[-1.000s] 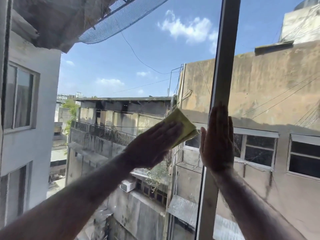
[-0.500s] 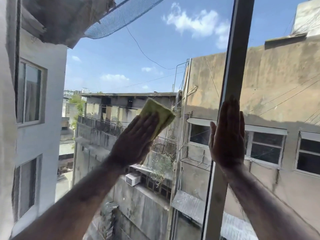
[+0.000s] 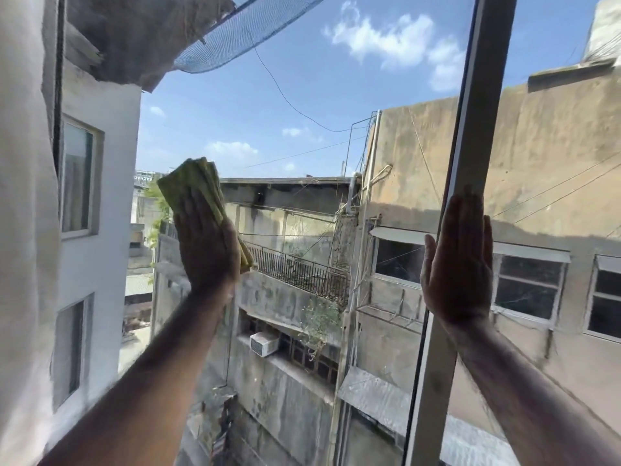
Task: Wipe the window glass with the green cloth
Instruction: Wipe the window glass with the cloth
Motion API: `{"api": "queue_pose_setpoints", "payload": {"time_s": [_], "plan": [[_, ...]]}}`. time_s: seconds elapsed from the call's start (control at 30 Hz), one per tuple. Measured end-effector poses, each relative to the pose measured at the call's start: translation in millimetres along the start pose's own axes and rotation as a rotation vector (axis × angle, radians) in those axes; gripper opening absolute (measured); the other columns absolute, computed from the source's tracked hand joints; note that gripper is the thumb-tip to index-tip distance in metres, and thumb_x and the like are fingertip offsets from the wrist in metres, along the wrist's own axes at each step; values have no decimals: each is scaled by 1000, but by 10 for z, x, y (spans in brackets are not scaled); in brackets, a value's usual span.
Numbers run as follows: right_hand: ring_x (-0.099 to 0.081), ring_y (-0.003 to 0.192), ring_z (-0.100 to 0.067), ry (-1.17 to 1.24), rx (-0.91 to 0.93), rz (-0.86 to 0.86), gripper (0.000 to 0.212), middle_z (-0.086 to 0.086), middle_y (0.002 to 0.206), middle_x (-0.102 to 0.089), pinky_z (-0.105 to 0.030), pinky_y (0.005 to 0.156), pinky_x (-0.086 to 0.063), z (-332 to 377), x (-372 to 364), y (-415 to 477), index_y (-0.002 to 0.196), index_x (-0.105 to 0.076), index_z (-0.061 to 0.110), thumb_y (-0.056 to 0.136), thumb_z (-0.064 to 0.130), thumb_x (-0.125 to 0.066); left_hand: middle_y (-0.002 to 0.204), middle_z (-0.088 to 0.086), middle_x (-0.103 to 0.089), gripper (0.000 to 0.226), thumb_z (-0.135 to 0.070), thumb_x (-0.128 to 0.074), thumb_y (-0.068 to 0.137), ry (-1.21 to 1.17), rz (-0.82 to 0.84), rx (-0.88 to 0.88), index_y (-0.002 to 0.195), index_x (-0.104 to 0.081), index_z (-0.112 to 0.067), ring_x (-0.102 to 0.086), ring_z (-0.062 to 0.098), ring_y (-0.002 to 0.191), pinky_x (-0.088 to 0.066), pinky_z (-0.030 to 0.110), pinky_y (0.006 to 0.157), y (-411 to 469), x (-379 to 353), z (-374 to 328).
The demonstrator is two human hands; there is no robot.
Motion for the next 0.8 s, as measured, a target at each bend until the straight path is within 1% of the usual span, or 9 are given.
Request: {"api": "queue_pose_setpoints", "payload": {"time_s": [0.03, 0.1, 0.23, 0.3, 0.37, 0.5, 0.57, 0.73, 0.8], "plan": [[-7, 168, -32, 0, -1, -4, 64, -22, 178, -7, -50, 137, -17, -3, 8, 0, 167, -9, -2, 114, 21, -36, 172, 23, -15, 67, -28, -33, 106, -47, -48, 150, 162, -11, 0, -15, 33, 162, -19, 55, 130, 66, 34, -32], [-7, 168, -32, 5, 3, -14, 64, -22, 178, -8, -49, 137, -17, 5, 23, 0, 167, -9, -2, 114, 21, -35, 172, 24, -16, 66, -28, -33, 107, -90, -89, 134, 161, -13, 3, -14, 34, 162, -16, 54, 132, 91, -11, -479], [-10, 167, -34, -3, 3, -16, 63, -23, 178, -11, -51, 136, -19, 3, 33, -6, 167, -12, -3, 114, 22, -34, 171, 23, -19, 63, -22, -38, 104, -49, 125, -733, 161, -20, 1, -12, 32, 163, -21, 53, 131, -717, -410, -1730], [-12, 167, -35, -2, 7, -13, 64, -24, 177, -12, -53, 135, -21, 11, 31, -12, 166, -14, -4, 115, 28, -32, 171, 21, -22, 64, -23, -41, 103, 6, 217, -1021, 160, -24, 0, -14, 30, 162, -24, 53, 130, -1013, -461, -1659], [-13, 166, -36, 18, 0, -13, 70, -25, 177, -13, -52, 135, -22, 6, 31, 1, 166, -15, -5, 115, 41, -31, 171, 21, -23, 63, -23, -40, 103, 14, 166, -889, 160, -25, -1, -17, 31, 162, -27, 55, 128, -777, -360, -1326], [-15, 166, -36, 16, -1, 3, 91, -27, 176, -14, -51, 136, -22, 0, 1, 7, 166, -16, -5, 109, 63, -36, 171, 23, -19, 66, -26, -39, 106, -61, -50, 20, 161, -16, 1, -16, 33, 162, -21, 56, 130, -65, -103, -624], [-15, 166, -36, -7, 6, 1, 94, -28, 176, -14, -52, 135, -22, 2, -10, 3, 166, -16, -6, 108, 66, -35, 172, 23, -17, 66, -27, -40, 107, -116, -60, 70, 161, -16, 2, -14, 34, 162, -18, 55, 130, -94, -135, -924], [-14, 166, -36, -31, 10, -5, 94, -28, 176, -12, -53, 134, -24, -14, 2, -1, 166, -13, -5, 108, 65, -36, 172, 19, -21, 63, -24, -38, 104, -15, 225, -971, 161, -23, -2, -14, 30, 163, -25, 53, 129, -1094, -490, -1762], [-13, 166, -36, -24, 6, -3, 93, -27, 176, -11, -53, 134, -24, -9, 7, 4, 166, -13, -5, 108, 63, -39, 171, 18, -23, 61, -27, -31, 105, 11, 201, -942, 161, -24, -3, -17, 29, 162, -27, 55, 128, -924, -419, -1387]]}}
Point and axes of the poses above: each hand's wrist, its own y-axis towards the middle knuckle, its own x-axis out of the back of the hand, z = x × y, the point moved 10 cm from there along y, towards the middle knuckle
